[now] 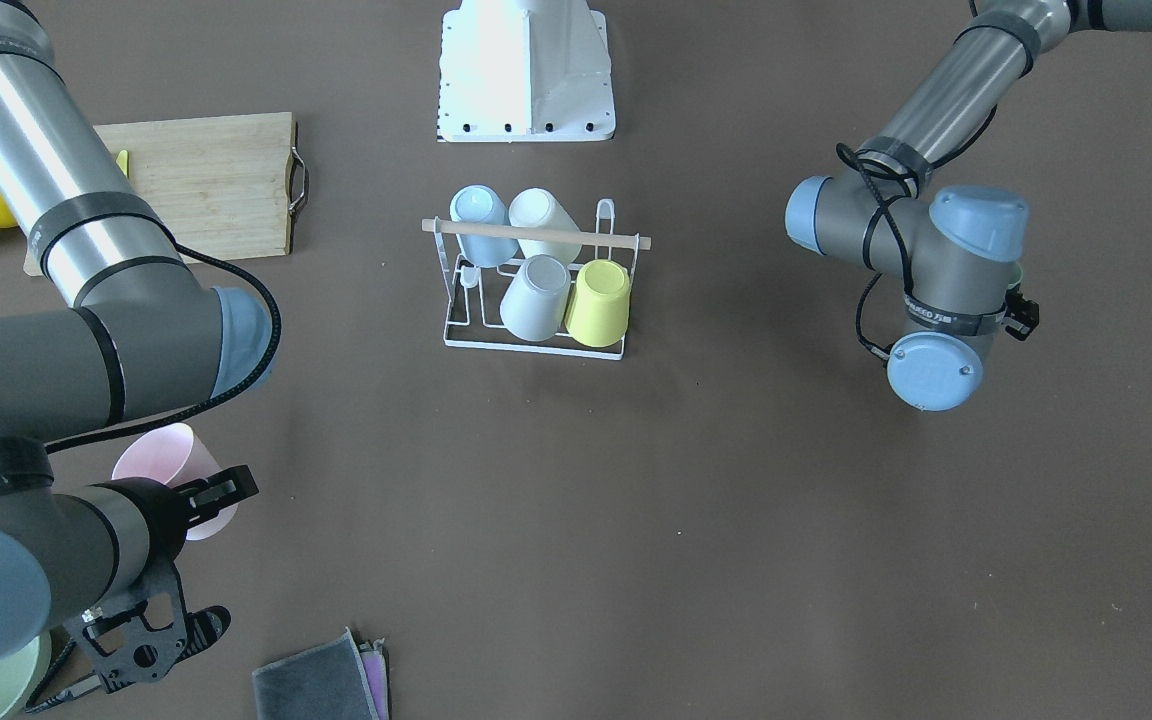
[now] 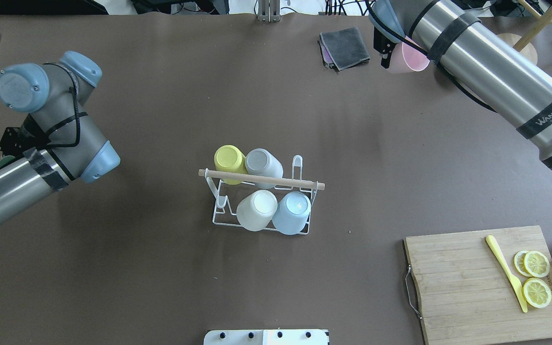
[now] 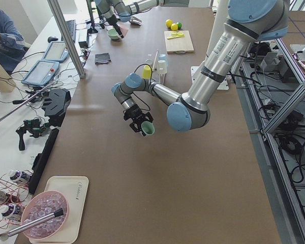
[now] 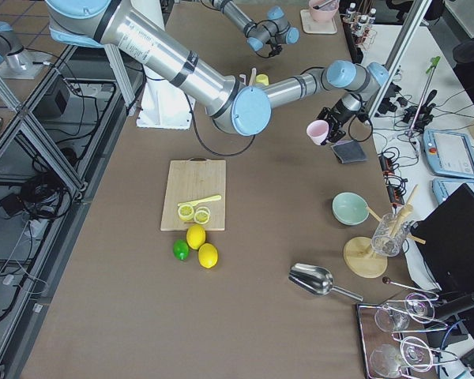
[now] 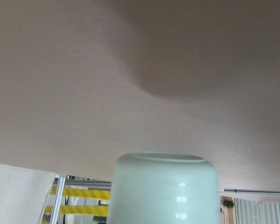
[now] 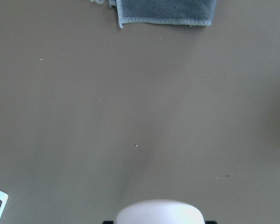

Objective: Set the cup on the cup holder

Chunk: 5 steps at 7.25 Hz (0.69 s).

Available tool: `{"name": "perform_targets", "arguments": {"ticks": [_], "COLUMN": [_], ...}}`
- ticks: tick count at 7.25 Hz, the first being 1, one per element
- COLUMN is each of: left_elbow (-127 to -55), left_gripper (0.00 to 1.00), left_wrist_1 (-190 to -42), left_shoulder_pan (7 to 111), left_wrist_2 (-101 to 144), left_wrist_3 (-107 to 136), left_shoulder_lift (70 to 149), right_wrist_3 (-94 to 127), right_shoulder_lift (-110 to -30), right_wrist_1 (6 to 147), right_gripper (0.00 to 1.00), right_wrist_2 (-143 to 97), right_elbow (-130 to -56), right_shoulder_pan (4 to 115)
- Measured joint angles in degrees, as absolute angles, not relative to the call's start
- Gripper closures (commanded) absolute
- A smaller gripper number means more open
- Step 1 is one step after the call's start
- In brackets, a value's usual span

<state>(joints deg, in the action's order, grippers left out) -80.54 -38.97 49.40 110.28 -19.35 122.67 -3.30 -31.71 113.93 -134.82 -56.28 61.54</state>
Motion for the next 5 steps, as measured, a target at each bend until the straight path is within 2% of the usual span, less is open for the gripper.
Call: {"name": "perform_targets", "arguments": {"ticks": [2, 4, 5], "left_elbow": [-92.38, -106.60, -111.30], "left_gripper": [0.86, 0.86, 0.87], "left_wrist_1": [-52.80, -68.60, -78.52], "left_shoulder_pan": [50.41, 50.34, 50.31], "left_wrist_2": [113.33, 114.73, 116.11], "left_wrist_3": [-12.36, -4.53, 1.94], "left_shoulder_lift": [117.42, 108.33, 104.31], "right_wrist_3": [1.64, 9.70, 12.41], "right_shoulder_lift": [-35.74, -38.10, -39.27], "right_wrist_1": [107.04, 95.77, 91.26], "right_gripper": [1.00, 1.00, 1.00], "right_wrist_2": [-134.64, -134.45, -133.80], "right_elbow": [-65.04, -69.69, -72.11], "right_shoulder_pan": [61.68, 61.71, 61.69]}}
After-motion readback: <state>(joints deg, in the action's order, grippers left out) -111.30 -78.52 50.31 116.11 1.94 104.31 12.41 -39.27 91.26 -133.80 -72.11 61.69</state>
